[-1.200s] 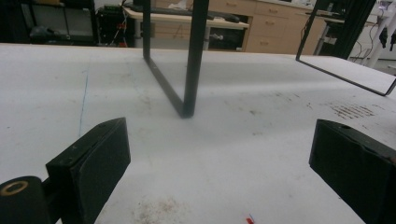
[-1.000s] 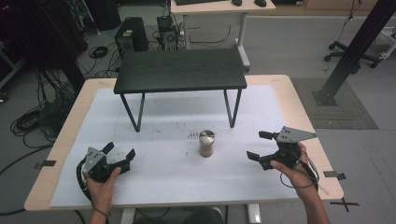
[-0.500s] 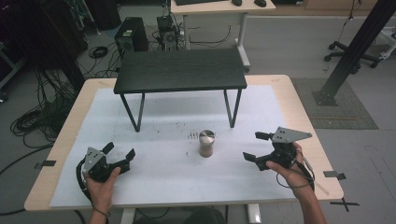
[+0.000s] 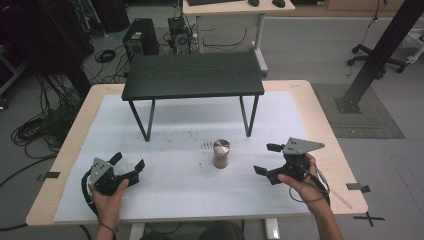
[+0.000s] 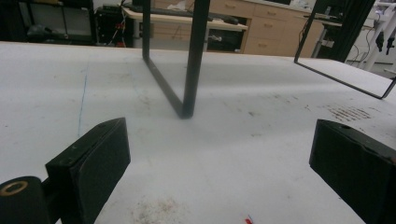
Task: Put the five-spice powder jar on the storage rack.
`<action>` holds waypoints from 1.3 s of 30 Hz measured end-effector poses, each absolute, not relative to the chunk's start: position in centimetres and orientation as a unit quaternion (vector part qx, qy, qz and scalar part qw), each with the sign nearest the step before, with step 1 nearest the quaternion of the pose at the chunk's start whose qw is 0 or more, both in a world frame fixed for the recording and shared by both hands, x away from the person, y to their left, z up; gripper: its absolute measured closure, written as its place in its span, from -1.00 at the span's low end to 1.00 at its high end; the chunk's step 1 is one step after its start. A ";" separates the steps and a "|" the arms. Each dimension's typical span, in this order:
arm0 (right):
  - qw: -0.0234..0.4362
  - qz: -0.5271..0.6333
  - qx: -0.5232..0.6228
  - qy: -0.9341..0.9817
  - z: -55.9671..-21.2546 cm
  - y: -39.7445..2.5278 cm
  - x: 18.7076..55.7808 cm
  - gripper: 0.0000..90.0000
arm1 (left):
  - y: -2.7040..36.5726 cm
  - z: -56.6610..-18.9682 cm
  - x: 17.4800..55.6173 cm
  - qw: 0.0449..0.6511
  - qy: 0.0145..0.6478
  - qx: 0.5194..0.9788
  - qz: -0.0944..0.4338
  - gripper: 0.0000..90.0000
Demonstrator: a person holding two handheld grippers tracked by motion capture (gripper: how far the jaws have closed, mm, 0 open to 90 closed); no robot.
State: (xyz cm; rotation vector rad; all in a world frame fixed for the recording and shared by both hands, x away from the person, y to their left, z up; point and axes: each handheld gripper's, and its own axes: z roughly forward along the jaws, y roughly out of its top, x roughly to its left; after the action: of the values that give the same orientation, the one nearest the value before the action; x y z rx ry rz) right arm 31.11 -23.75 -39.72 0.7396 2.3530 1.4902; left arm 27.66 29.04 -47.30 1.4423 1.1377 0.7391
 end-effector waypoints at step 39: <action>0.104 0.502 0.248 0.822 -40.7 -19.5 32.5 -0.82 | 29.1 -47.3 27.7 0.551 0.479 0.610 0.308 -0.88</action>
State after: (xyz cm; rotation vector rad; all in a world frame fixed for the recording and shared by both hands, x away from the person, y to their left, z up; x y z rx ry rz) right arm 32.49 -19.46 -40.73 0.7304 2.4237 1.4818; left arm 27.67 29.08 -47.30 1.4444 1.1330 0.7298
